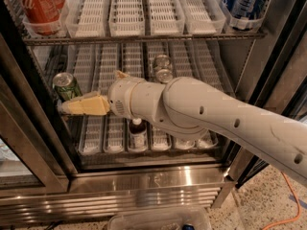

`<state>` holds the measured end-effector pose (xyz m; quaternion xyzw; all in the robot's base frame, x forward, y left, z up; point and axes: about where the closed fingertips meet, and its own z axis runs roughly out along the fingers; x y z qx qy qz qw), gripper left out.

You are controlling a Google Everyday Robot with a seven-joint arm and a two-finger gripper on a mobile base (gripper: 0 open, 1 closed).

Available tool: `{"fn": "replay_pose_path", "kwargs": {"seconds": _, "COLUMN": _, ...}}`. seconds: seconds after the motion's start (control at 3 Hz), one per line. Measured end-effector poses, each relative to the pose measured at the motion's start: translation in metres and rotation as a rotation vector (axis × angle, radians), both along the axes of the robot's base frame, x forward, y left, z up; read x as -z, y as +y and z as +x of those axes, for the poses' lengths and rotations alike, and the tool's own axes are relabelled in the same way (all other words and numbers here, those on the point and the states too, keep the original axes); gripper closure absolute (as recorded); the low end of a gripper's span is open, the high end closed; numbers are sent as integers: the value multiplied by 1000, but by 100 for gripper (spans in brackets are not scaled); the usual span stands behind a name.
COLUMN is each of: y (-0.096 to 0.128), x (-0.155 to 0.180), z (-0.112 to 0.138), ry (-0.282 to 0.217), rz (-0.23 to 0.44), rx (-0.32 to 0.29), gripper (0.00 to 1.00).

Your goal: Pick green can from middle shelf of fridge

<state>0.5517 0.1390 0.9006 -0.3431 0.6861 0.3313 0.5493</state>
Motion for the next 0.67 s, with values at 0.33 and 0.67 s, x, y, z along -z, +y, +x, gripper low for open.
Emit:
{"fn": "replay_pose_path", "kwargs": {"seconds": 0.33, "y": 13, "x": 1, "z": -8, "ry": -55, "rz": -74, "rx": -45, "gripper": 0}}
{"fn": "replay_pose_path", "kwargs": {"seconds": 0.67, "y": 13, "x": 1, "z": -8, "ry": -55, "rz": -74, "rx": -45, "gripper": 0}}
